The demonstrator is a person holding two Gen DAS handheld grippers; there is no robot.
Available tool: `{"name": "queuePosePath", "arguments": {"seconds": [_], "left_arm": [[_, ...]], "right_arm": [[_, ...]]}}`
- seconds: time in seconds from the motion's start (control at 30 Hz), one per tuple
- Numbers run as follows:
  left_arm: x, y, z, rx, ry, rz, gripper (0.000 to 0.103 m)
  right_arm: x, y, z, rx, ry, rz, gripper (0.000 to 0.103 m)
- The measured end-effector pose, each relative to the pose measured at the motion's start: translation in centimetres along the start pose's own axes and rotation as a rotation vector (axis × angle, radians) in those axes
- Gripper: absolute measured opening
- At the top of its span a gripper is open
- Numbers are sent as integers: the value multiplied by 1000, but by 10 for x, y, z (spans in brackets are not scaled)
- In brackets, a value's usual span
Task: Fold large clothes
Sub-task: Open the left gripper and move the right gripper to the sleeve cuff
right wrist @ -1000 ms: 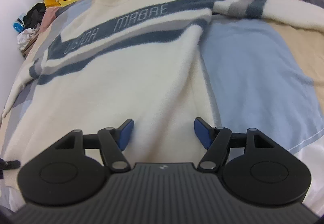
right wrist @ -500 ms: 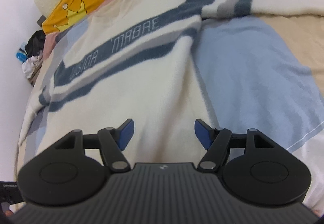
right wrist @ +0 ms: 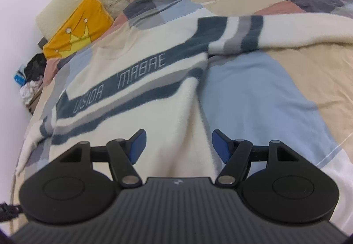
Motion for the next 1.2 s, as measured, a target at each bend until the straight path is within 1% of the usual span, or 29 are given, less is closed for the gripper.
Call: {"name": "queuePosePath", "arguments": {"seconds": [0.03,0.1,0.23,0.33,0.43,0.5,0.63,0.7,0.73,0.83,0.9,1.0,1.07,1.1,1.13,1.2], "left_arm": [[1,-2,-3,-7,-1,19,59],[3,-5,-8,-6,4,37,60],[7,1,-14,-3,9,14,60],[5,-1,-16,-1,-7,28,60],[2,-13,-15,0,-30,62,60],[0,-24,-12,16,-44,82,60],[-11,-53,-11,78,-120,114,60],[-17,-69,-10,93,-155,134,60],[-20,-78,-8,97,-172,146,60],[-27,-101,5,110,-197,159,60],[-30,-114,17,103,-205,170,60],[-33,-129,46,125,-183,160,60],[-33,-137,64,135,-166,151,60],[-34,-138,73,138,-164,155,60],[-33,-144,80,140,-162,175,60],[-29,-150,88,172,-167,214,60]], "right_arm": [[0,1,0,-2,-1,-6,68],[-1,1,0,-5,-3,-7,68],[1,6,2,-27,5,-3,68],[0,9,4,-33,3,-12,68],[-3,12,3,-36,-10,-22,68],[-7,12,0,-38,-25,-24,68],[-28,7,-14,-61,-53,3,68],[-47,3,-26,-79,-91,-5,68],[-57,-2,-31,-73,-114,-8,68],[-86,-27,-46,-43,-188,-12,69],[-104,-54,-50,-26,-216,14,69],[-122,-100,-51,-23,-238,99,69],[-131,-132,-47,1,-250,163,69],[-135,-149,-44,9,-255,202,71],[-136,-163,-42,12,-258,242,71],[-138,-191,-36,7,-264,330,71]]}}
Point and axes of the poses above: each gripper's, at about its wrist camera, not at the fingertips, and z roughly the way its jaws point, y to its left, x to its underside, the point moved 3 cm from there along z, roughly the way its jaws point, and after that the axes turned 13 degrees about z, right-handed, at the moved point
